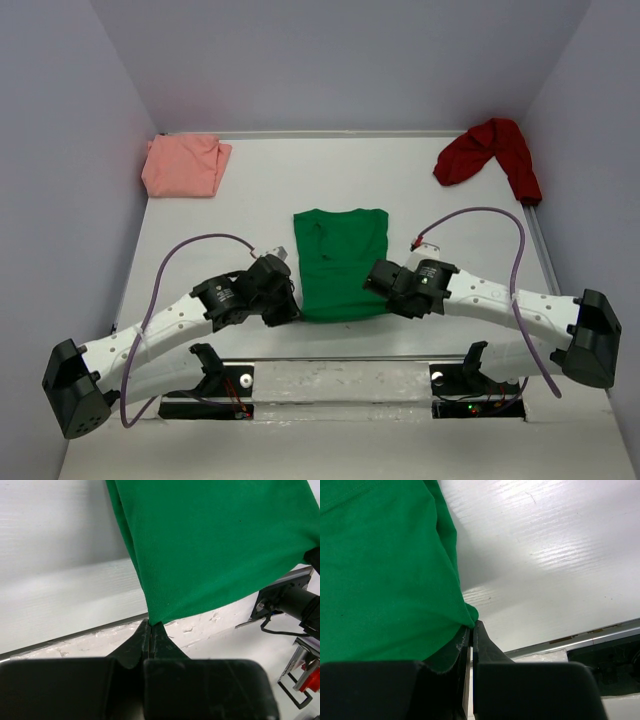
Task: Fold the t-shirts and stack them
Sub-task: Fold the tshirt
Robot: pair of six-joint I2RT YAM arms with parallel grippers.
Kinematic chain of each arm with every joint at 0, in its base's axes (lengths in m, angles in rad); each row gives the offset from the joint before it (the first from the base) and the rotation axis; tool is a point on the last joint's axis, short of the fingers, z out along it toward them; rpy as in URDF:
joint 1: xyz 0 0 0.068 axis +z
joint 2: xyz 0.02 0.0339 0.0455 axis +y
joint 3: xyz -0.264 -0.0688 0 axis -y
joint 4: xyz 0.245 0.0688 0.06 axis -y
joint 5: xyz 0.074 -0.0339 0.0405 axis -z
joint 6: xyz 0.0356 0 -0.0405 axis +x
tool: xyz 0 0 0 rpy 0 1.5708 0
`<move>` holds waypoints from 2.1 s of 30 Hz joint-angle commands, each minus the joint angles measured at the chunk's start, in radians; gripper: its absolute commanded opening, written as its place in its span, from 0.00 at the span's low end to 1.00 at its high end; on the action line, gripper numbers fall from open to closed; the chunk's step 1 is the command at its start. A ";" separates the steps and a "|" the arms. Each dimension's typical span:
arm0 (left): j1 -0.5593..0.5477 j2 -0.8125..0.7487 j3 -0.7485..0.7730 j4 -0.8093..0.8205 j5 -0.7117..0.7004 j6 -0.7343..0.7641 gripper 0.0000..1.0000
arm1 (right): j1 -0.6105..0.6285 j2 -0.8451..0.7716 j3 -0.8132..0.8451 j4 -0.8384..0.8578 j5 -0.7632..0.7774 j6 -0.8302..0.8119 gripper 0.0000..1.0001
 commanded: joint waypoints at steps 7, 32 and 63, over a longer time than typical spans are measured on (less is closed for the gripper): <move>0.000 -0.011 0.018 -0.090 -0.036 0.013 0.00 | 0.003 0.006 0.027 -0.109 0.093 -0.011 0.00; -0.150 -0.041 0.003 -0.108 -0.061 -0.144 0.00 | 0.098 -0.038 -0.013 -0.195 0.082 0.127 0.00; 0.367 0.789 0.750 -0.021 -0.124 0.452 0.00 | -0.453 0.667 0.759 0.265 -0.235 -1.000 0.00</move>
